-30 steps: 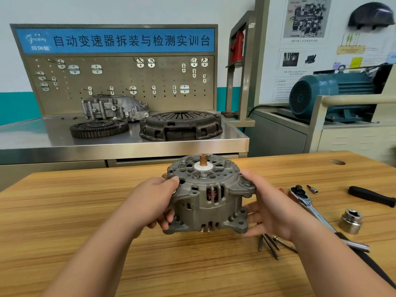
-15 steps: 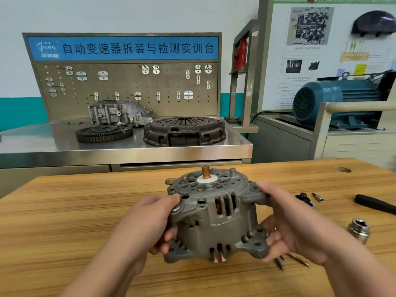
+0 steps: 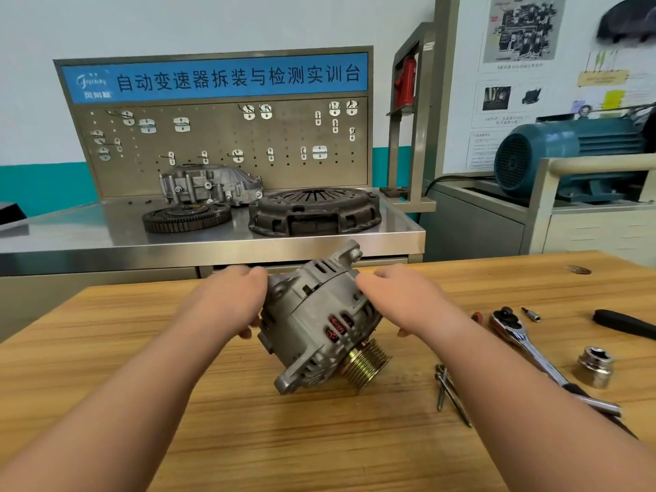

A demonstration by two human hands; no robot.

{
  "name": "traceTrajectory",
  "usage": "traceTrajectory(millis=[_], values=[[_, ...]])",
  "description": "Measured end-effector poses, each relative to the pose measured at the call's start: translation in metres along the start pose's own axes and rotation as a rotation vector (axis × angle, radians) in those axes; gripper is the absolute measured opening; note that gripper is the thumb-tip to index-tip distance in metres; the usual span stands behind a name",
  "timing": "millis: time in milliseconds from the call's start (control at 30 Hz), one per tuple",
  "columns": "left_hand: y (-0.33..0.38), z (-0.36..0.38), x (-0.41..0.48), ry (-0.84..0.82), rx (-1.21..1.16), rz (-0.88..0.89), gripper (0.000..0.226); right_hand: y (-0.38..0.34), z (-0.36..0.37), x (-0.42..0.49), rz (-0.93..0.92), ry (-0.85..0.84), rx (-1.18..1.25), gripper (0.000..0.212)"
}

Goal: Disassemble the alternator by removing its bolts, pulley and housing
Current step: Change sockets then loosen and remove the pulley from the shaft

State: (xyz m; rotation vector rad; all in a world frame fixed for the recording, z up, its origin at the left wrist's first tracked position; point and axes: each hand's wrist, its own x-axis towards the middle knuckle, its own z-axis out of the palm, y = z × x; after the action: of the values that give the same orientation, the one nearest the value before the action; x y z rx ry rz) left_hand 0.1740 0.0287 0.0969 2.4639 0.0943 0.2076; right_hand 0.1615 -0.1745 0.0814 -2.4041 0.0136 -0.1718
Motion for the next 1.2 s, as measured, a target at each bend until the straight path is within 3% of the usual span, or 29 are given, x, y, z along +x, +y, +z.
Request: traceTrajectory(millis=[67,167,233,300,367,467,500,600,800,967,1200], values=[[0.000,0.003,-0.006,0.227,0.191,0.204,0.027,0.005,0.006,0.000,-0.045,0.064,0.043,0.037],[0.008,0.022,-0.022,0.216,0.359,0.479,0.055,0.011,0.015,-0.001,-0.101,0.159,0.067,0.035],[0.008,0.031,-0.021,0.226,0.496,0.493,0.077,0.015,0.017,-0.001,-0.111,0.167,0.127,0.037],[0.002,0.032,-0.015,0.271,0.522,0.473,0.077,0.023,0.016,-0.006,-0.087,0.105,0.369,0.041],[-0.007,0.033,-0.006,0.312,0.503,0.447,0.063,0.033,0.017,-0.015,-0.045,-0.004,0.558,0.065],[-0.023,0.034,0.014,0.325,0.478,0.348,0.042,0.051,0.028,-0.025,-0.023,-0.165,0.433,0.109],[-0.030,0.033,0.019,0.321,0.452,0.317,0.037,0.055,0.035,-0.026,-0.029,-0.217,0.384,0.109],[-0.048,0.032,0.023,0.356,0.360,0.323,0.030,0.056,0.059,-0.024,-0.089,-0.239,0.361,0.072],[-0.043,0.037,0.015,0.420,0.385,0.386,0.024,0.052,0.072,-0.002,0.099,-0.082,0.547,0.058],[-0.046,0.039,0.016,0.436,0.347,0.370,0.020,0.051,0.076,-0.004,0.071,-0.024,0.679,0.031],[-0.049,0.042,-0.004,0.407,0.185,0.380,0.020,0.043,0.059,-0.020,0.054,0.144,0.621,0.043]])
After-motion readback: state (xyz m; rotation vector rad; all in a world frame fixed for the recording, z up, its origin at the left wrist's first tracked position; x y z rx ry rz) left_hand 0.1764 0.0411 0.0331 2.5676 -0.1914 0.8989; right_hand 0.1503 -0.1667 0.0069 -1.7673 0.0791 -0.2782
